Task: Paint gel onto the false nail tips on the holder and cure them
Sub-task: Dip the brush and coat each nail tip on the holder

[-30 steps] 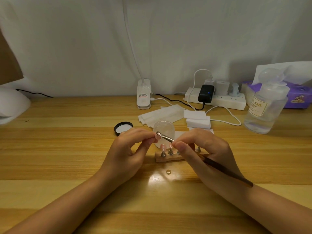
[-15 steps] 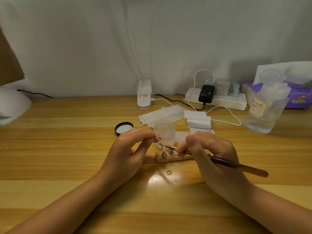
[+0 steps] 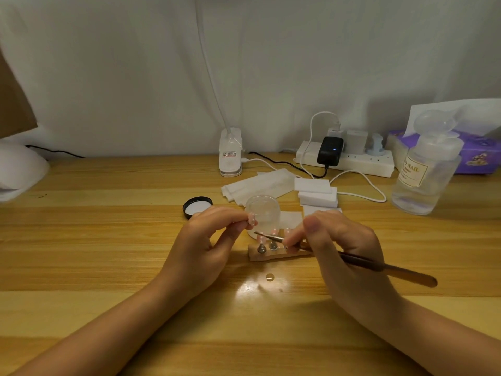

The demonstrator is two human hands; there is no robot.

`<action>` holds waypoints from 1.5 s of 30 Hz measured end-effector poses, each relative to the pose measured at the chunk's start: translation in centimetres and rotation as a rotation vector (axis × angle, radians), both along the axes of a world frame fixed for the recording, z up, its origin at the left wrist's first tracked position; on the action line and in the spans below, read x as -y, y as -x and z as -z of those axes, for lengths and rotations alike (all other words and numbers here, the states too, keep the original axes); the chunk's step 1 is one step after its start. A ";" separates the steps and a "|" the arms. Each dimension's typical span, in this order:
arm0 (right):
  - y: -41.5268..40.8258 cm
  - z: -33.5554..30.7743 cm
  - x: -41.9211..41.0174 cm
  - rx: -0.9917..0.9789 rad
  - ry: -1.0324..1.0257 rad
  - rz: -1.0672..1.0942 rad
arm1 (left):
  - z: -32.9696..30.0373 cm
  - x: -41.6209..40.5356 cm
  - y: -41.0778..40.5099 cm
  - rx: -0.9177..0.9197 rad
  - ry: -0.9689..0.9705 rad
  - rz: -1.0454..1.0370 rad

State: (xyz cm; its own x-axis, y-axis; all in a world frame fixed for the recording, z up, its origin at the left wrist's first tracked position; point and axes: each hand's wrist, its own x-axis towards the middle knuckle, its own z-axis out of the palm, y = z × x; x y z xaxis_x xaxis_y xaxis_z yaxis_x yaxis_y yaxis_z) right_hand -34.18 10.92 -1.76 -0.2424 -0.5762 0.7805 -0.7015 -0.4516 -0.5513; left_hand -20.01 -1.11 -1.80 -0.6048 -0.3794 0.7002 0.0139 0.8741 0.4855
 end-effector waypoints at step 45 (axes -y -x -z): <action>-0.1 0.1 0.4 -0.032 -0.051 -0.004 | -0.3 -0.4 -0.2 0.043 -0.094 0.007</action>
